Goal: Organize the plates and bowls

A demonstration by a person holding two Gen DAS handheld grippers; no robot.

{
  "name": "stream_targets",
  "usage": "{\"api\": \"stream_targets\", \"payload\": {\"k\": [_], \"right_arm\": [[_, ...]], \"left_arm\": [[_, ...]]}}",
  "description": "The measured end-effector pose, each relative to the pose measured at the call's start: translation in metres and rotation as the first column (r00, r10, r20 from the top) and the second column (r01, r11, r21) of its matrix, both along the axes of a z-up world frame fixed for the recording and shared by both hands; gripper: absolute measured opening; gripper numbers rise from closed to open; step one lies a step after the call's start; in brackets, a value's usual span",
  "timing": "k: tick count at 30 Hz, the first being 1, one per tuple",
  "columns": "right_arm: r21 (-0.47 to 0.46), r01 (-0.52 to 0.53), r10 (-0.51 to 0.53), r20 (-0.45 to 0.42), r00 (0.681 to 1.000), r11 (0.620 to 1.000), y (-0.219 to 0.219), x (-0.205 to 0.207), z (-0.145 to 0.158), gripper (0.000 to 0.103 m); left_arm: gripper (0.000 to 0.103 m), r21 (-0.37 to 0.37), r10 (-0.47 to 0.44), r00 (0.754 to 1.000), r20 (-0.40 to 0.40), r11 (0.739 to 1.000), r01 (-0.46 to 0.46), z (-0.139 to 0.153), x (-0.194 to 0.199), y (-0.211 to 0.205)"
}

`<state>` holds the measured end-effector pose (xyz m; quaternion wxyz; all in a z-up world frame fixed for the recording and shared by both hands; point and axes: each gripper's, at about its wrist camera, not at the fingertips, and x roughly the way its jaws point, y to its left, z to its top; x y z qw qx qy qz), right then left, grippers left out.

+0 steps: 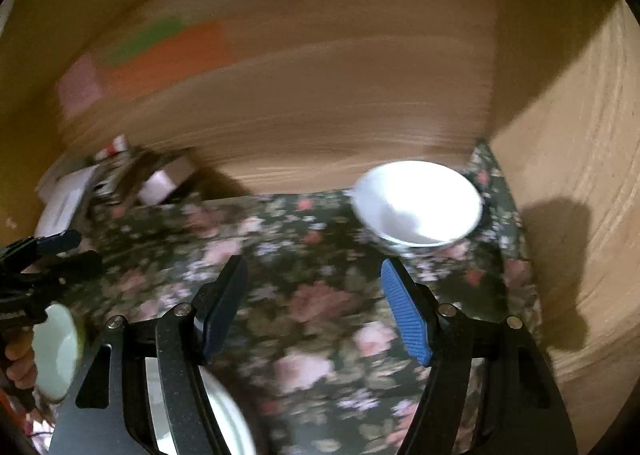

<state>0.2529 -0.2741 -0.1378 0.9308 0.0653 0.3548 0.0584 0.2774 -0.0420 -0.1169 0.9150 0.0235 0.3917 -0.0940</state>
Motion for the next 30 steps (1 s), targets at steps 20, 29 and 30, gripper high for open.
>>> {"api": "stream_targets", "payload": {"k": [20,29,30], "right_arm": [[0.026,0.159,-0.153,-0.163,0.975,0.987,-0.075,0.095,-0.06,0.065],[0.015,0.155,-0.148,-0.217,0.965,0.988,-0.08,0.106,-0.071,0.035],[0.016,0.143,-0.136,-0.218,0.966,0.99,-0.079,0.106,-0.072,0.033]], "left_arm": [[0.082,0.123,-0.096,0.993,-0.07,0.987,0.104,-0.046,0.091,-0.082],[0.082,0.112,-0.11,0.991,-0.079,0.987,0.119,-0.054,0.099,-0.092],[0.082,0.107,-0.113,0.99,-0.081,0.987,0.121,-0.054,0.099,-0.092]]}}
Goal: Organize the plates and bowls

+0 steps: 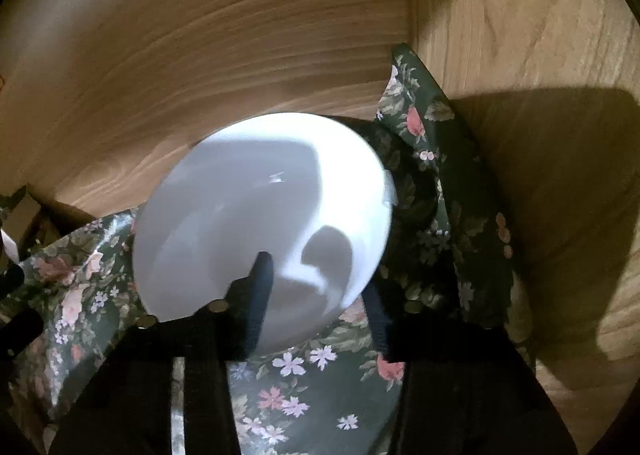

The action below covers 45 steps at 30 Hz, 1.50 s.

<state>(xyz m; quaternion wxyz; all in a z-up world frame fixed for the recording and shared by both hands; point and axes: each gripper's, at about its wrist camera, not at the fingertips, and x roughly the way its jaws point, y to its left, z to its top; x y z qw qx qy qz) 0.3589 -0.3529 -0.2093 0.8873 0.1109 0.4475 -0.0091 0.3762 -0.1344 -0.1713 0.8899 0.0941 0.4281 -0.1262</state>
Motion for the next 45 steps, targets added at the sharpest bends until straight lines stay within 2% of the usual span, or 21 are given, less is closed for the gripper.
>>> {"api": "stream_targets", "payload": {"k": [2,7,13,22,25,31,38,45], "right_arm": [[-0.011,-0.044,0.044,0.0,0.999,0.999,0.007,-0.002,0.001,0.028],[-0.031,-0.16,0.16,-0.005,0.987,0.987,0.039,-0.014,0.003,0.024],[-0.014,-0.301,0.301,-0.031,0.953,0.953,0.078,-0.04,0.001,0.02],[0.005,-0.397,0.397,-0.059,0.916,0.918,0.106,-0.073,0.002,0.02],[0.026,-0.393,0.394,-0.069,0.917,0.919,0.108,-0.076,0.004,0.022],[0.074,-0.341,0.346,-0.056,0.937,0.937,0.076,-0.076,0.013,0.022],[0.11,-0.345,0.354,-0.077,0.932,0.932,0.091,-0.062,-0.001,0.022],[0.091,-0.34,0.346,-0.07,0.936,0.936,0.095,-0.065,0.001,0.022]], "left_arm": [[0.082,-0.007,-0.003,1.0,-0.004,1.0,0.003,-0.002,0.0,-0.001],[0.082,-0.008,-0.002,1.0,-0.022,1.0,0.002,-0.006,-0.001,-0.001],[0.082,-0.023,0.022,0.996,-0.092,0.999,-0.024,-0.019,-0.006,0.009],[0.081,0.005,0.03,0.986,-0.167,1.0,-0.03,-0.039,-0.024,0.021],[0.073,0.002,0.031,0.979,-0.2,1.0,-0.031,-0.045,-0.026,0.023],[0.053,-0.016,0.022,0.967,-0.254,1.0,-0.027,-0.055,-0.025,0.023],[0.028,-0.017,0.005,0.967,-0.255,1.0,-0.01,-0.058,-0.024,0.02],[0.025,-0.003,-0.001,0.97,-0.243,1.0,0.0,-0.057,-0.024,0.016]]}}
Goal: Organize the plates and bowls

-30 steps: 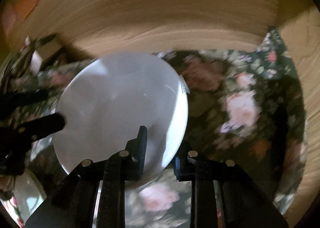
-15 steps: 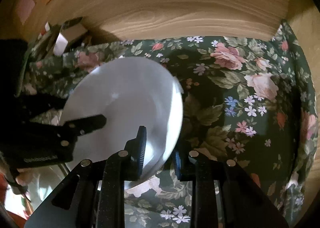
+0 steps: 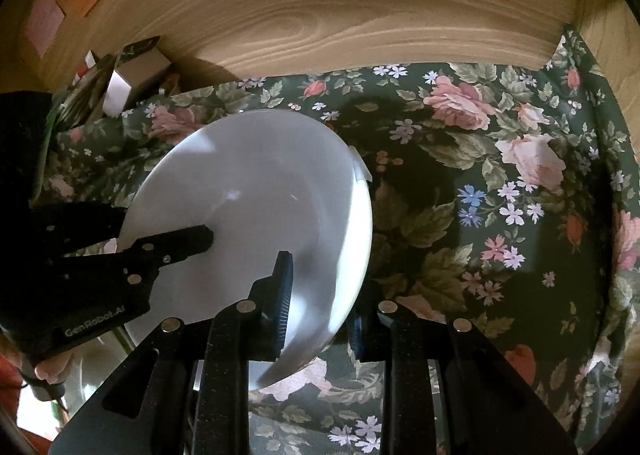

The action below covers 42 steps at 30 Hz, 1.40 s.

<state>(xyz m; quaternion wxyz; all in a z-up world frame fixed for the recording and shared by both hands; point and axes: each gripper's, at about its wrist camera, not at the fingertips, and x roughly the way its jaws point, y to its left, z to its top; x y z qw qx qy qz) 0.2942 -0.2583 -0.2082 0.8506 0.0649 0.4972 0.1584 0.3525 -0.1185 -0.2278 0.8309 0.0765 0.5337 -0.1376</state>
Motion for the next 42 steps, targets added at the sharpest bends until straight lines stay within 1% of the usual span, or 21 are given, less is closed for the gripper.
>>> {"api": "stream_targets", "payload": {"k": [5,8,16,23,33,42], "right_arm": [[0.009,0.014,-0.014,0.028,1.0,1.0,-0.001,-0.006,0.012,0.022],[0.018,0.018,-0.019,0.058,0.998,1.0,0.0,-0.012,0.026,0.022],[0.0,0.004,-0.004,0.144,0.99,1.0,0.011,-0.033,0.06,0.022],[-0.016,-0.016,0.019,0.196,0.98,1.0,0.03,-0.055,0.082,0.022],[-0.026,-0.039,0.044,0.239,0.97,0.999,0.067,-0.084,0.095,0.022],[-0.033,-0.088,0.093,0.25,0.964,0.996,0.105,-0.104,0.093,0.022]], "left_arm": [[0.024,-0.01,-0.01,1.0,0.022,1.0,0.01,0.011,-0.006,0.001],[0.024,-0.023,-0.005,0.998,0.055,1.0,0.007,0.024,-0.013,0.003],[0.024,-0.05,0.013,0.989,0.148,0.999,-0.006,0.062,-0.039,0.015],[0.024,-0.077,0.04,0.98,0.196,0.997,-0.026,0.086,-0.065,0.036],[0.024,-0.116,0.088,0.967,0.24,0.991,-0.061,0.103,-0.106,0.066],[0.024,-0.144,0.15,0.956,0.252,0.983,-0.117,0.108,-0.137,0.105]]}}
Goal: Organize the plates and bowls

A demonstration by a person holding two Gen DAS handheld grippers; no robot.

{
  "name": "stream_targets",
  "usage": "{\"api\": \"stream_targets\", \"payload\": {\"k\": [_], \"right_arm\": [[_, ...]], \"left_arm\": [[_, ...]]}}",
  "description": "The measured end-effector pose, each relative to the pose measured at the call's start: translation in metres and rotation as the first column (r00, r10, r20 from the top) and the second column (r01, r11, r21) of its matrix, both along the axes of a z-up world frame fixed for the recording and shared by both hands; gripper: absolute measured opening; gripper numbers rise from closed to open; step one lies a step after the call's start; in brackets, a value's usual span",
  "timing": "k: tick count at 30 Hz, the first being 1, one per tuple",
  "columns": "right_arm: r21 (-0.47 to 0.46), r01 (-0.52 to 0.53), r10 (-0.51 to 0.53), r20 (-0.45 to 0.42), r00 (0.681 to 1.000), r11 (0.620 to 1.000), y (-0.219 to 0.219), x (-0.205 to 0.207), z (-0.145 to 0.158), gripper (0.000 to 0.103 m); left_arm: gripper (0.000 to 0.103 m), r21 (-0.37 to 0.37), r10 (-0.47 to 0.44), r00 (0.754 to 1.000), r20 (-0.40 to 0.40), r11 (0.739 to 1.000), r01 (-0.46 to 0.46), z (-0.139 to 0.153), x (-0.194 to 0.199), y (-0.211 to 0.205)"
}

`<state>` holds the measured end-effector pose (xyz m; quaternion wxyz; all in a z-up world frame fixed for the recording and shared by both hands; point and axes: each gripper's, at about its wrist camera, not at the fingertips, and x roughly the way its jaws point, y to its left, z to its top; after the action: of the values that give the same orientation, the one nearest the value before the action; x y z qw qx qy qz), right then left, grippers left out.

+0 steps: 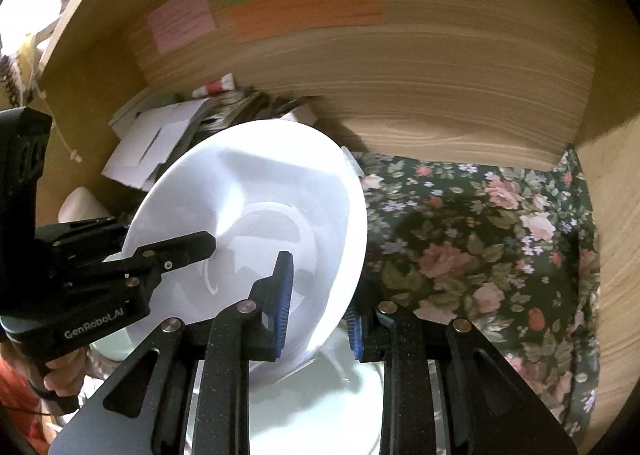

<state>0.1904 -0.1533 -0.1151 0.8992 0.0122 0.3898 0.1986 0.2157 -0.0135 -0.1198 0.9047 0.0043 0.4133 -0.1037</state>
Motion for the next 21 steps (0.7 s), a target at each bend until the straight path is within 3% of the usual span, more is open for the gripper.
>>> {"api": "stream_targets", "payload": {"k": [21], "right_arm": [[0.025,-0.204,0.204,-0.028,0.978,0.979,0.108,-0.021,-0.018,0.022]], "left_arm": [[0.024,-0.022,0.194,0.981,-0.003,0.981,-0.194,-0.009,-0.072,0.111]]}}
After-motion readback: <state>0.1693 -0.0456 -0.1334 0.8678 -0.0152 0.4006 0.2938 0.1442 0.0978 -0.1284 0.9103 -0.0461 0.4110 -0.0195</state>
